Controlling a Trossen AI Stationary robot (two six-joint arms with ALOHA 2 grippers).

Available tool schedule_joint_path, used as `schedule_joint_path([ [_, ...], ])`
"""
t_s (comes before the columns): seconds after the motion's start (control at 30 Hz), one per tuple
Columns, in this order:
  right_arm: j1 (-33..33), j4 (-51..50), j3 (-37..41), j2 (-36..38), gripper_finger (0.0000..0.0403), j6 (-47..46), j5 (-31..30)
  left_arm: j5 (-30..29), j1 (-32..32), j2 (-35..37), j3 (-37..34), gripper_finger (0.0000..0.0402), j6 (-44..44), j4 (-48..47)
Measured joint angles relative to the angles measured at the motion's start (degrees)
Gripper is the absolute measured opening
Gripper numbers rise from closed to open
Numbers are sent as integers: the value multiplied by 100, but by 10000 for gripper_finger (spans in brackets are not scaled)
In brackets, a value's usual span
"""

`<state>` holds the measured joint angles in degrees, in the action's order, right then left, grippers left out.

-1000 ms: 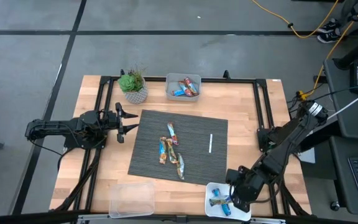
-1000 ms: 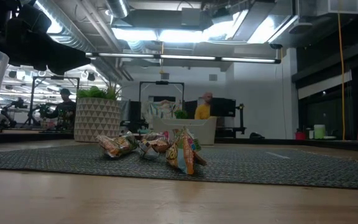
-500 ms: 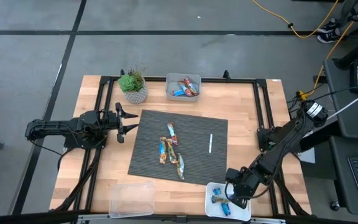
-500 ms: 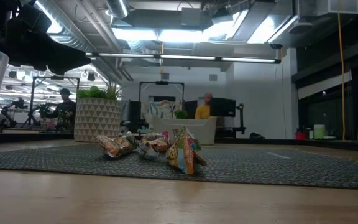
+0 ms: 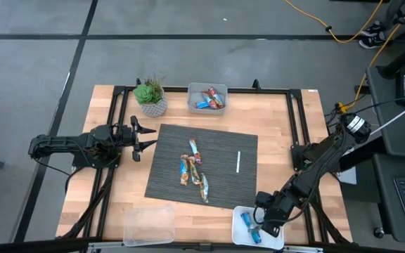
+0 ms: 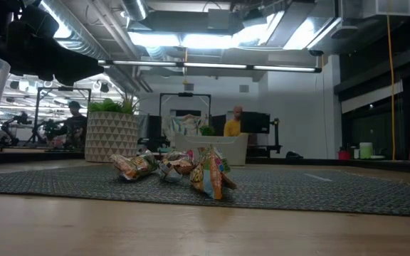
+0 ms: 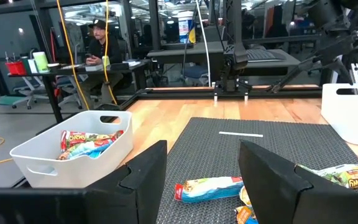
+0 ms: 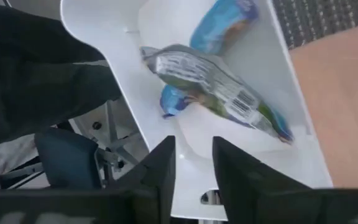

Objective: Pick and place Granola Bars by type
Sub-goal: Put the blue granola bar into the white bin, then put the red granola bar into the gray bin

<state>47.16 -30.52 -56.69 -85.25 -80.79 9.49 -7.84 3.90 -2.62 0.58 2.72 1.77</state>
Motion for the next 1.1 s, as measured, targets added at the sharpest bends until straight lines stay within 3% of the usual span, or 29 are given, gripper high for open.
schedule_joint_path([
  [0.4, -344, -60, -418, 0, 130, 579, 27, 1, 0, 0, -1, 191, 0, -1],
  [1.1, -2023, -1603, -1795, 2, 130, 4170, 10, 1, 0, -1, 0, 190, 0, 1],
])
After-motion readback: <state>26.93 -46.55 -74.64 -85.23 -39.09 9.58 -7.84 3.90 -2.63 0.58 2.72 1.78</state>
